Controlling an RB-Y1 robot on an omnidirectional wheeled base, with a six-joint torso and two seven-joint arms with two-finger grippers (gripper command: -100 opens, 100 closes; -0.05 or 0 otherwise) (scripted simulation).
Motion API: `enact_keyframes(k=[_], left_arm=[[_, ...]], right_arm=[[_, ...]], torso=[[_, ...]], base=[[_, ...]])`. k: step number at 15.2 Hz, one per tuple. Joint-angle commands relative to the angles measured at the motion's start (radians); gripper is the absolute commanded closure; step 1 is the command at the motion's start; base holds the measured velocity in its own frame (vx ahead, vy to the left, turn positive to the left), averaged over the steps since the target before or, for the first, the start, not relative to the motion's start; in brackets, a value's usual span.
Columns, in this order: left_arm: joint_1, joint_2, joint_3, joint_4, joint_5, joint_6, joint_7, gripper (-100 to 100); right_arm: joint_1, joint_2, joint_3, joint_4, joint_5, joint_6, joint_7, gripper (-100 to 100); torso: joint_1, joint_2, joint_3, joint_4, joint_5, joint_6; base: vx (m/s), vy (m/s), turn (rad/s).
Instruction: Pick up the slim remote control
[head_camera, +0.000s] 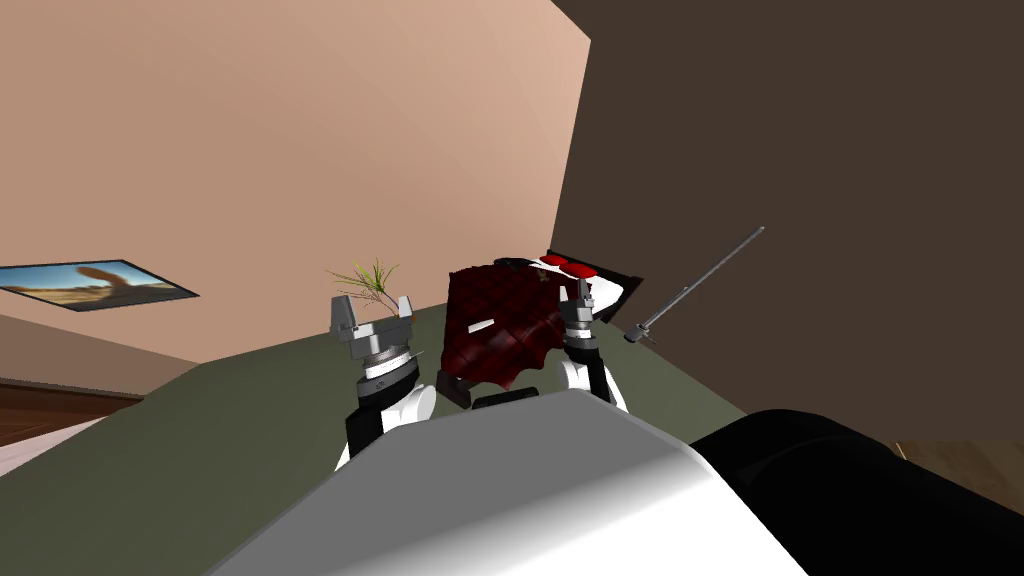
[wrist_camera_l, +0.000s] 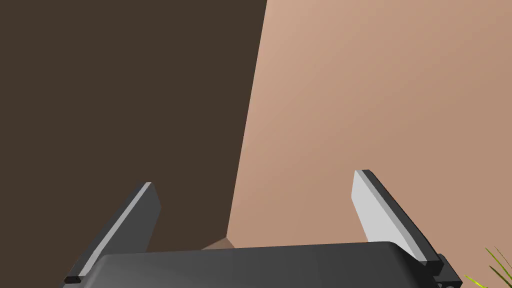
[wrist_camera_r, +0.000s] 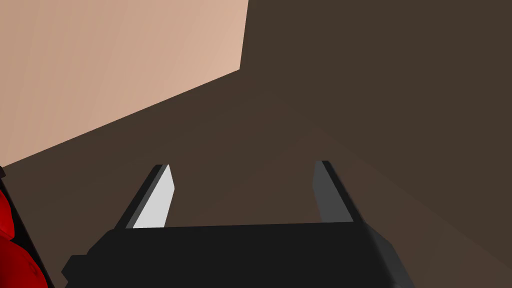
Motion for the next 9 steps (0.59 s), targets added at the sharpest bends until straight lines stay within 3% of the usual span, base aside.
enact_keyframes(k=[1,4,6,7,9], left_arm=[[-0.007,0.047,0.000,0.009,0.003,0.016,0.002,-100],[-0.013,0.079,0.000,0.018,0.005,0.032,0.004,-100],[-0.033,0.135,-0.001,0.044,0.013,0.079,0.010,-100],[-0.033,0.143,-0.001,0.044,0.013,0.079,0.010,-100],[-0.061,0.195,-0.001,0.080,0.025,0.140,0.018,-100]], right_arm=[[0.000,0.000,0.000,0.000,0.000,0.000,0.000,0],[0.000,0.000,0.000,0.000,0.000,0.000,0.000,0],[0.000,0.000,0.000,0.000,0.000,0.000,0.000,0],[0.000,0.000,0.000,0.000,0.000,0.000,0.000,0],[0.000,0.000,0.000,0.000,0.000,0.000,0.000,0]], torso=[[0.000,0.000,0.000,0.000,0.000,0.000],[0.000,-0.001,0.000,0.000,0.000,0.000],[-0.001,-0.001,-0.001,0.000,0.000,0.000],[-0.001,-0.002,-0.001,0.000,0.000,0.000],[-0.001,-0.003,-0.002,-0.001,0.000,0.000]], base=[[0.006,-0.005,0.002],[0.014,-0.012,0.003],[0.025,-0.021,0.004],[0.033,-0.027,0.006],[0.040,-0.029,0.006]])
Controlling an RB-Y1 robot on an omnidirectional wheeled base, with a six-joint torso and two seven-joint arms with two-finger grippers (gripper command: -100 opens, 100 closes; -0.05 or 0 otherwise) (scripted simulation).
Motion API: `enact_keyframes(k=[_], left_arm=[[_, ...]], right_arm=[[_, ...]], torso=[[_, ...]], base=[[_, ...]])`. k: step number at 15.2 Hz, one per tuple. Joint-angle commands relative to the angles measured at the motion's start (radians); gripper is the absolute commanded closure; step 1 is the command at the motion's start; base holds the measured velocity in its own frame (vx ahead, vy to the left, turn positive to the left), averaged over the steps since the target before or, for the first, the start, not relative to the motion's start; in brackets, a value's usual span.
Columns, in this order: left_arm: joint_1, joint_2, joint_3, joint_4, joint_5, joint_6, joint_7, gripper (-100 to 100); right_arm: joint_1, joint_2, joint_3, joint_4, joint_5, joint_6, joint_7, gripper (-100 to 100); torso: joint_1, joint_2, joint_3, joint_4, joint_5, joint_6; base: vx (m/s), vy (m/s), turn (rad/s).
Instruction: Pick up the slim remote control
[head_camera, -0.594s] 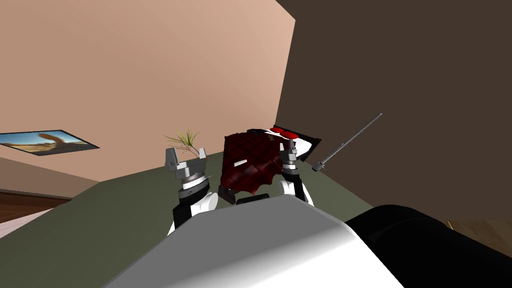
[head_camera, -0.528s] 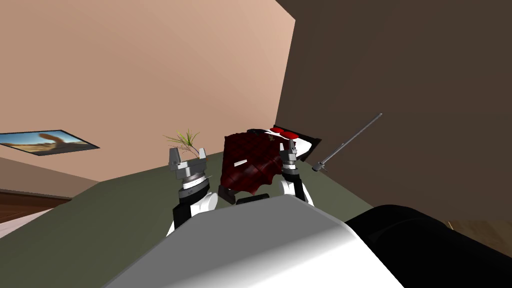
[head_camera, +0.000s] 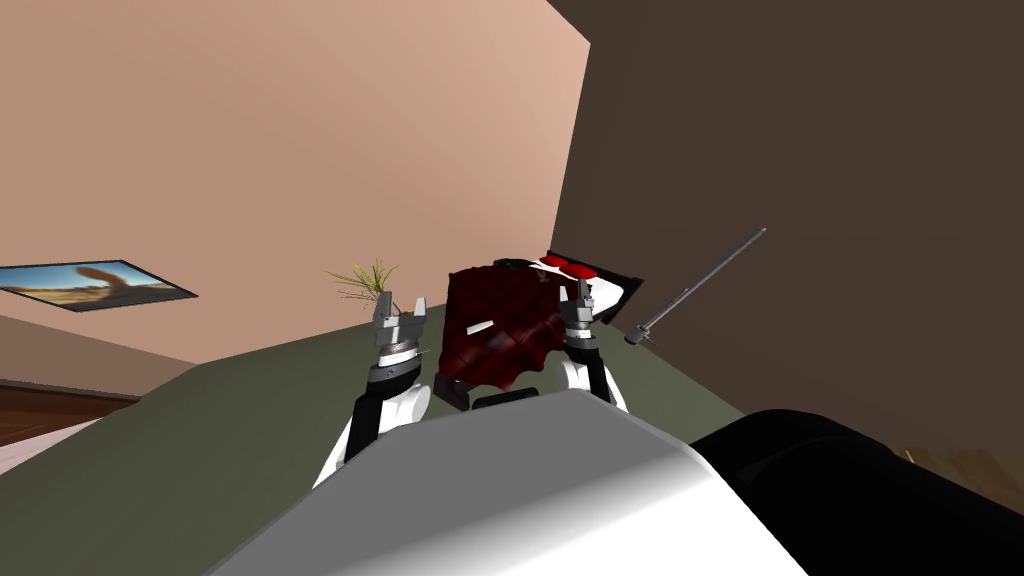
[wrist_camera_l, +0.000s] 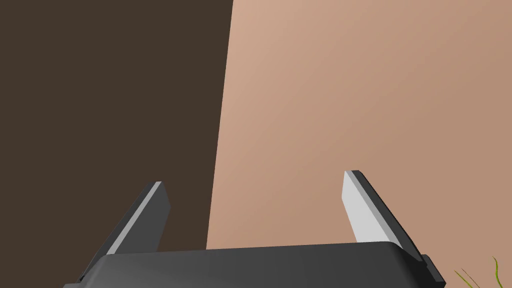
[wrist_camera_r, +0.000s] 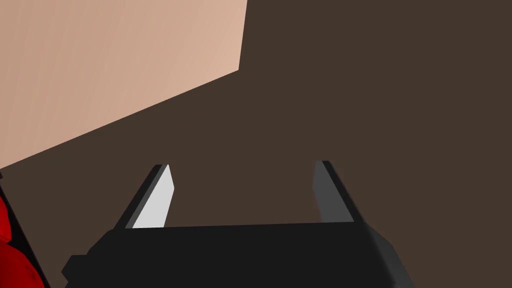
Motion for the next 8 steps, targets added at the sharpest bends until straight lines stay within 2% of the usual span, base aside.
enact_keyframes(k=[1,2,3,4,5,6,8], left_arm=[[-0.005,0.032,-0.005,0.025,0.004,0.028,0.005,-100],[-0.021,0.058,-0.005,0.047,0.011,0.067,0.010,-100],[-0.021,0.058,-0.005,0.047,0.011,0.067,0.010,-100],[-0.039,0.082,-0.006,0.070,0.019,0.104,0.015,-100],[-0.039,0.082,-0.006,0.070,0.019,0.109,0.015,-100],[-0.059,0.104,-0.006,0.096,0.027,0.136,0.021,-100],[-0.059,0.104,-0.006,0.096,0.027,0.156,0.021,-100]], right_arm=[[0.000,0.000,0.000,0.000,0.000,0.000,0.000,0],[0.000,0.000,0.000,0.000,0.000,0.000,0.000,0],[0.000,0.000,0.000,0.000,0.000,0.000,0.000,0],[0.000,0.000,0.000,0.000,0.000,0.000,0.000,0],[0.000,0.000,0.000,0.000,0.000,0.000,0.000,0],[0.000,0.000,0.000,0.000,0.000,0.000,0.000,0],[0.000,0.000,0.000,0.000,0.000,0.000,0.000,0]], torso=[[0.000,0.000,0.000,0.000,0.000,0.000],[0.000,0.000,0.000,0.000,0.000,0.000],[0.000,0.000,0.000,0.000,0.000,0.000],[0.000,0.000,0.000,0.000,0.000,0.000],[0.000,0.000,0.000,0.000,0.000,0.000],[0.000,0.000,0.000,0.000,0.000,0.000],[-0.001,0.000,0.000,0.000,0.000,0.000]], base=[[0.042,-0.038,0.004],[0.042,-0.032,0.007],[0.042,-0.027,0.006],[0.043,-0.028,0.008],[0.039,-0.030,0.003],[0.040,-0.038,0.003],[0.040,-0.031,0.007]])
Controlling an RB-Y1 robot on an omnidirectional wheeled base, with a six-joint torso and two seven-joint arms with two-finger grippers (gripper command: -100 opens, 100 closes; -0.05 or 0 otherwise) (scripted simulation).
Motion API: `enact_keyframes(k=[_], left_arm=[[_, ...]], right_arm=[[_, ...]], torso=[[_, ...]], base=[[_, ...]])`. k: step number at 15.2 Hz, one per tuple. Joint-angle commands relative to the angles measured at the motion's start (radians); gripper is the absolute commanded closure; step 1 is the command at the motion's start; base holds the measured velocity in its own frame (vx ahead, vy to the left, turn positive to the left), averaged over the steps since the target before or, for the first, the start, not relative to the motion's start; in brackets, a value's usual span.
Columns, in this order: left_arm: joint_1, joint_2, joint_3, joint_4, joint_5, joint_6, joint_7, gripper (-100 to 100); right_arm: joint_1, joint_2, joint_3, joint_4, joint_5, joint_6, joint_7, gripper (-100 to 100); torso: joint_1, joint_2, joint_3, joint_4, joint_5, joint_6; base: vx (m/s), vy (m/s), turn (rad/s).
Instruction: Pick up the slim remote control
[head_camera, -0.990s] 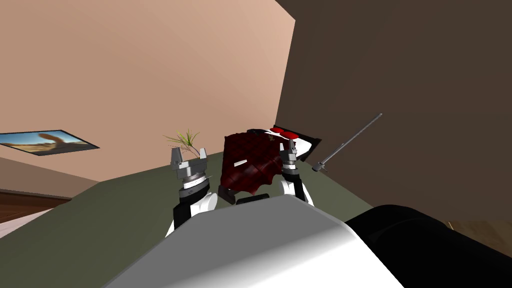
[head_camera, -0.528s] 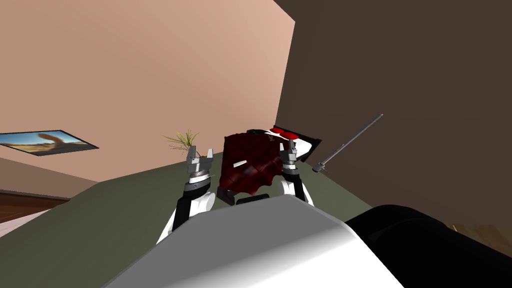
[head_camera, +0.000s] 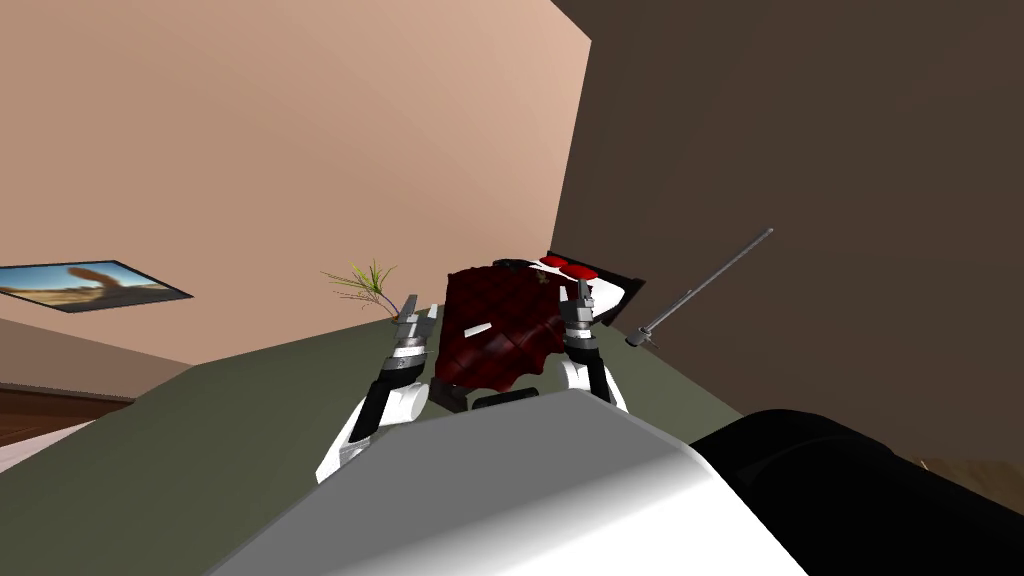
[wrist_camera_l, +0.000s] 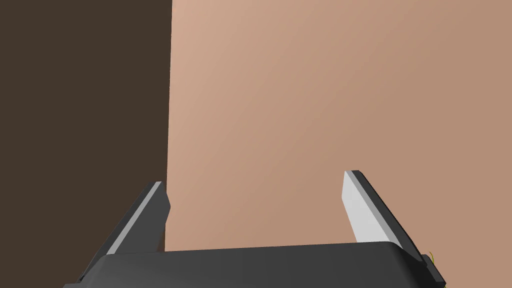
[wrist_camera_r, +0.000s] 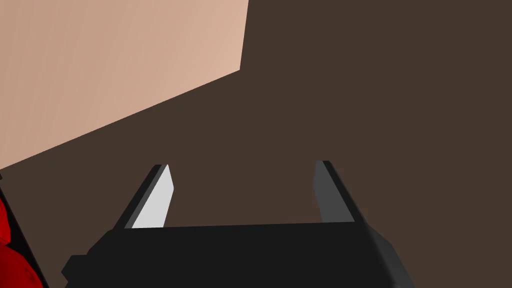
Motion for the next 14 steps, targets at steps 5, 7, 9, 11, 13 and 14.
enact_keyframes(k=[5,7,9,11,13,14], left_arm=[[-0.051,0.041,-0.003,0.063,0.018,0.119,0.010,-100],[-0.074,0.059,-0.004,0.094,0.027,0.166,0.017,-100],[-0.098,0.076,-0.005,0.126,0.037,0.201,0.024,-100],[-0.098,0.076,-0.005,0.126,0.037,0.232,0.024,-100],[-0.122,0.091,-0.006,0.160,0.048,0.274,0.031,-100],[-0.122,0.091,-0.006,0.160,0.048,0.291,0.031,-100]], right_arm=[[0.000,0.000,0.000,0.000,0.000,0.000,0.000,0],[0.000,0.000,0.000,0.000,0.000,0.000,0.000,0],[0.000,0.000,0.000,0.000,0.000,0.000,0.000,0],[0.000,0.000,0.000,0.000,0.000,0.000,0.000,0],[0.000,0.000,0.000,0.000,0.000,0.000,0.000,0],[0.000,0.000,0.000,0.000,0.000,0.000,0.000,0]], torso=[[0.000,-0.001,0.000,0.000,0.000,0.000],[0.000,0.000,0.000,0.000,0.000,0.000],[0.000,0.000,0.000,0.000,0.000,0.000],[0.000,0.000,0.000,0.000,0.000,0.000],[0.000,0.000,0.000,0.000,0.000,0.000],[0.000,0.000,0.000,0.000,0.000,0.000]], base=[[0.041,-0.033,0.006],[0.044,-0.029,0.006],[0.036,-0.029,0.004],[0.039,-0.030,0.005],[0.043,-0.032,0.006],[0.034,-0.026,0.004]])
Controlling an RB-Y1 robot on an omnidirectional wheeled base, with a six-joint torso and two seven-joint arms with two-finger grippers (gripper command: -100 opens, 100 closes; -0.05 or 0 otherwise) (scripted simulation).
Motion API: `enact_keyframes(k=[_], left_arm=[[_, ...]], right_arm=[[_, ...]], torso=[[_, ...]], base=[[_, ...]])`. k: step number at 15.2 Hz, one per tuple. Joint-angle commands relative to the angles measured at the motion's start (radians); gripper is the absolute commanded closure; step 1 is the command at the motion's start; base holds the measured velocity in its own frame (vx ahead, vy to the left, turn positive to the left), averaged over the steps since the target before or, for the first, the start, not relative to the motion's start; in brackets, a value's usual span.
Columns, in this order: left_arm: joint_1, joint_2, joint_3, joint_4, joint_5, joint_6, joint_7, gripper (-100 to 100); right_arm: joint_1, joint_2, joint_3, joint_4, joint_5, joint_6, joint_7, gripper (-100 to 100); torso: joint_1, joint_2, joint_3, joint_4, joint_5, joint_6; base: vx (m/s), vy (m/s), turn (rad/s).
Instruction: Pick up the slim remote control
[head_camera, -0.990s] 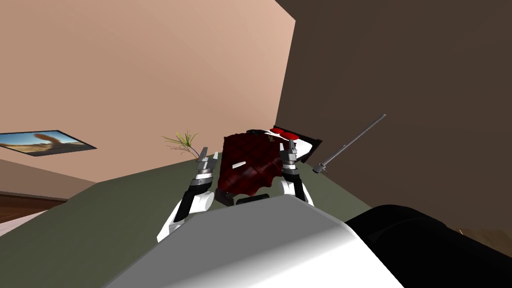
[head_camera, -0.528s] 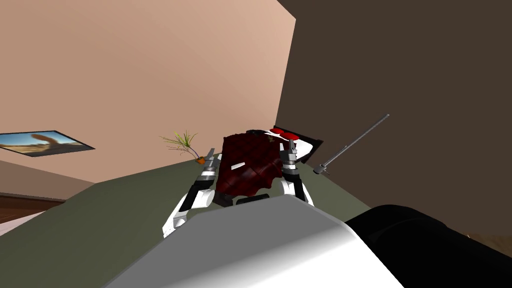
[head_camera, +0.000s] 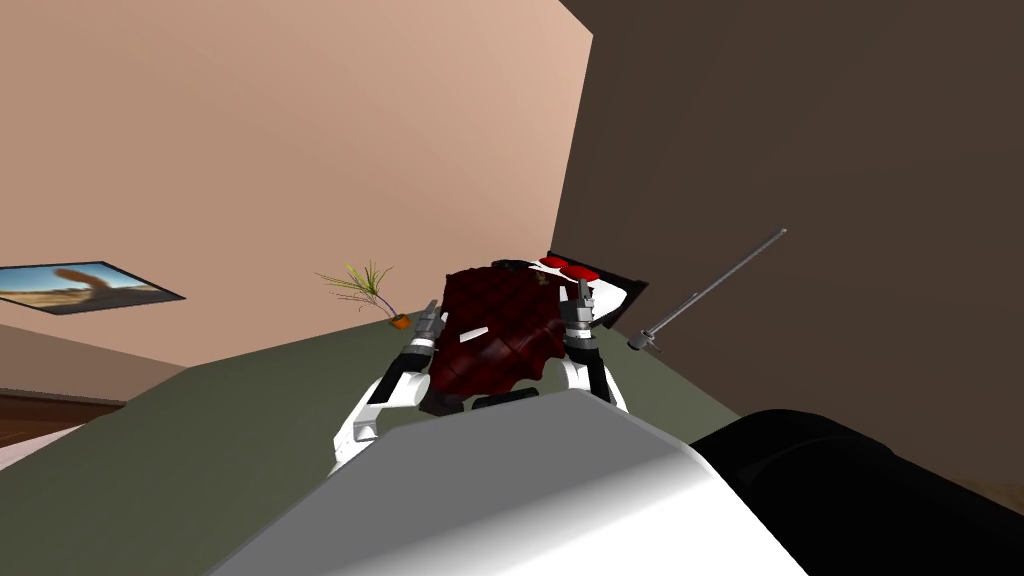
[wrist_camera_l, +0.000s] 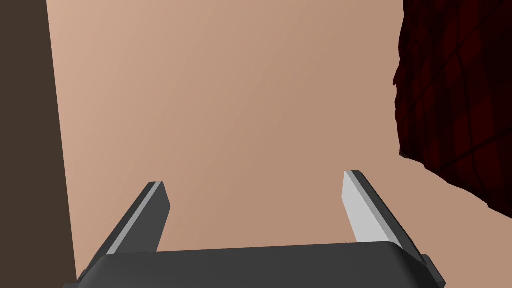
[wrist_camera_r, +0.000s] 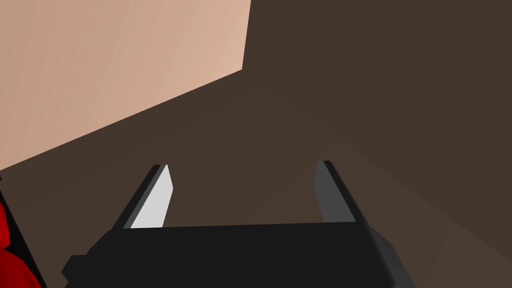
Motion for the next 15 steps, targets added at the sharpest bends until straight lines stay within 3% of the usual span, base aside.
enact_keyframes(k=[1,2,4,5,7,8,10,11,13,14,15], left_arm=[[-0.005,0.002,0.000,0.004,0.002,0.028,0.001,-100],[-0.030,0.016,-0.001,0.039,0.012,0.063,0.009,-100],[-0.030,0.016,-0.001,0.039,0.012,0.089,0.009,-100],[-0.056,0.029,-0.002,0.074,0.023,0.121,0.016,-100],[-0.056,0.029,-0.002,0.074,0.023,0.152,0.016,-100],[-0.082,0.040,-0.003,0.111,0.035,0.178,0.024,-100],[-0.082,0.040,-0.003,0.111,0.035,0.217,0.024,-100],[-0.109,0.051,-0.004,0.148,0.046,0.253,0.032,-100],[-0.109,0.051,-0.004,0.148,0.046,0.282,0.032,-100],[-0.136,0.060,-0.005,0.185,0.057,0.313,0.040,-100],[-0.136,0.060,-0.005,0.185,0.057,0.329,0.040,-100]], right_arm=[[0.000,0.000,0.000,0.000,0.000,0.000,0.000,0],[0.000,0.000,0.000,0.000,0.000,0.000,0.000,0],[0.000,0.000,0.000,0.000,0.000,0.000,0.000,0],[0.000,0.000,0.000,0.000,0.000,0.000,0.000,0],[0.000,0.000,0.000,0.000,0.000,0.000,0.000,0],[0.000,0.000,0.000,0.000,0.000,0.000,0.000,0],[0.000,0.000,0.000,0.000,0.000,0.000,0.000,0],[0.000,0.000,0.000,0.000,0.000,0.000,0.000,0],[0.000,0.000,0.000,0.000,0.000,0.000,0.000,0],[0.000,0.000,0.000,0.000,0.000,0.000,0.000,0],[0.000,0.000,0.000,0.000,0.000,0.000,0.000,0]], torso=[[0.000,0.000,0.000,0.000,0.000,0.000],[0.001,0.001,0.000,0.000,0.000,0.000],[0.000,0.000,0.000,0.000,0.000,0.000],[0.000,0.001,0.000,0.000,0.000,0.000],[0.000,-0.001,0.000,0.000,0.000,0.000],[0.000,0.000,0.000,0.000,0.000,0.000],[0.000,-0.001,0.000,0.000,0.000,0.000],[0.000,0.000,0.000,0.000,0.000,0.000],[0.000,-0.001,0.000,0.000,0.000,0.000],[0.000,0.000,0.000,0.000,0.000,0.000],[0.000,-0.001,0.000,0.000,0.000,0.000]], base=[[0.017,-0.014,0.001],[0.029,-0.023,0.006],[0.035,-0.029,0.005],[0.042,-0.036,0.008],[0.048,-0.033,0.005],[0.046,-0.031,0.009],[0.043,-0.033,0.003],[0.048,-0.033,0.006],[0.046,-0.032,0.006],[0.050,-0.036,0.006],[0.055,-0.040,0.012]])
